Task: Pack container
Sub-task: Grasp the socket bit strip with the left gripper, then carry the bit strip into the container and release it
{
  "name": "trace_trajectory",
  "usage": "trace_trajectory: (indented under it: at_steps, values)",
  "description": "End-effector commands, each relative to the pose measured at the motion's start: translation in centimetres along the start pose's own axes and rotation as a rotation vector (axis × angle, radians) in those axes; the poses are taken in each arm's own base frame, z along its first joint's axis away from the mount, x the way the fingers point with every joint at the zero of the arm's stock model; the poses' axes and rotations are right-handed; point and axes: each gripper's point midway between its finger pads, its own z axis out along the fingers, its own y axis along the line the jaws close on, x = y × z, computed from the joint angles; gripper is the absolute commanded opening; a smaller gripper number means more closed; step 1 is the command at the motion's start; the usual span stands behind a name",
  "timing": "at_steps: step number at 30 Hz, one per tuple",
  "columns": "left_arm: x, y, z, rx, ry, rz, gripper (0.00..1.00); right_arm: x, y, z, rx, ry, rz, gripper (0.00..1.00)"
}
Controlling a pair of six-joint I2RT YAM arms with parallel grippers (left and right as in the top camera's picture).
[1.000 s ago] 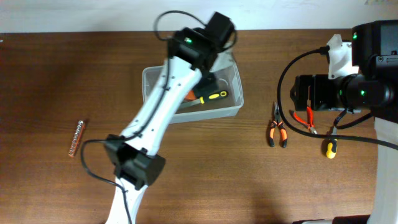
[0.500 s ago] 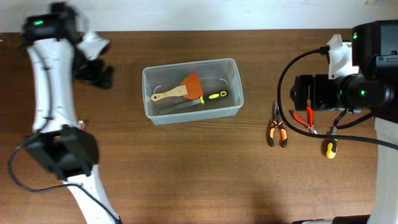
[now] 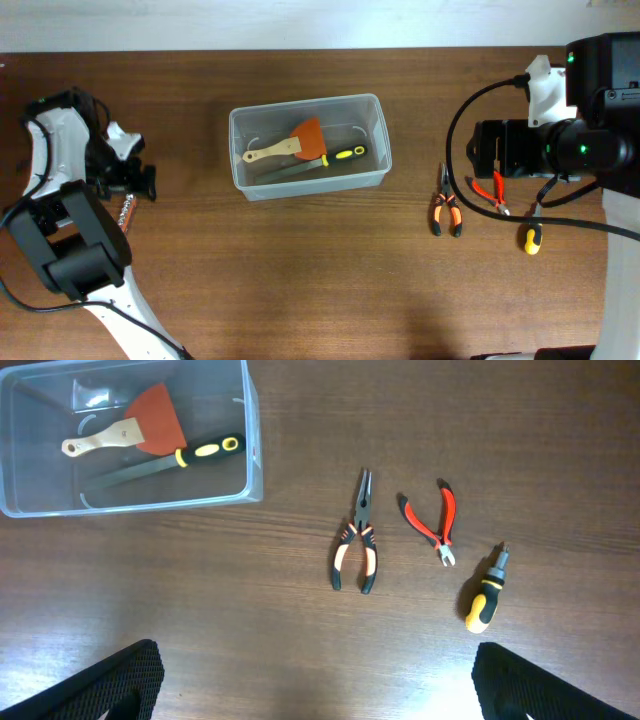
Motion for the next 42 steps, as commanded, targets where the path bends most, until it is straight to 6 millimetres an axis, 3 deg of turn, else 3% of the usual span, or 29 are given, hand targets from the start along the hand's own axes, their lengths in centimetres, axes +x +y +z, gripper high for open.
trace_trajectory:
  at_steps: [1,9,15,21,24,29,31,34,36,39,42]
  values:
    - [1.6,1.3,0.3,-0.070,0.043,0.001,0.97,0.2,-0.1,0.1,0.003,0.010,-0.005,0.99]
    - [1.1,2.7,2.6,-0.131,0.016,-0.010,0.94,0.2,-0.1,0.1,0.003,0.010,-0.005,0.99]
    - [1.4,2.6,4.3,-0.124,0.018,-0.011,0.89,0.2,-0.1,0.1,0.003,0.010,-0.005,0.99]
    - [1.3,2.5,4.7,-0.125,0.016,0.017,0.53,0.2,-0.1,0.1,0.003,0.010,-0.005,0.99]
    - [1.4,2.5,4.7,-0.124,0.017,0.016,0.20,0.2,-0.1,0.1,0.003,0.011,-0.005,0.99]
    - [1.8,2.1,4.7,-0.110,0.036,0.021,0.02,0.2,-0.1,0.1,0.003,0.010,-0.004,0.99]
    - [1.9,1.7,4.4,-0.105,0.048,0.031,0.02,0.2,-0.1,0.1,0.003,0.010,-0.004,0.99]
    - [1.6,0.7,2.8,-0.107,0.054,0.059,0.02,0.1,-0.1,0.1,0.002,0.006,-0.005,0.99]
    - [0.8,-0.2,0.7,-0.119,0.031,0.086,0.02,-0.1,-0.1,0.1,0.002,-0.001,-0.005,0.99]
    - [-1.3,-2.4,-4.0,-0.145,-0.064,0.139,0.02,-0.1,-0.1,0.1,0.002,0.000,-0.005,0.99]
    - [-3.9,-5.9,-9.7,-0.175,-0.213,0.226,0.02,-0.1,-0.1,0.1,0.002,0.000,-0.005,0.99]
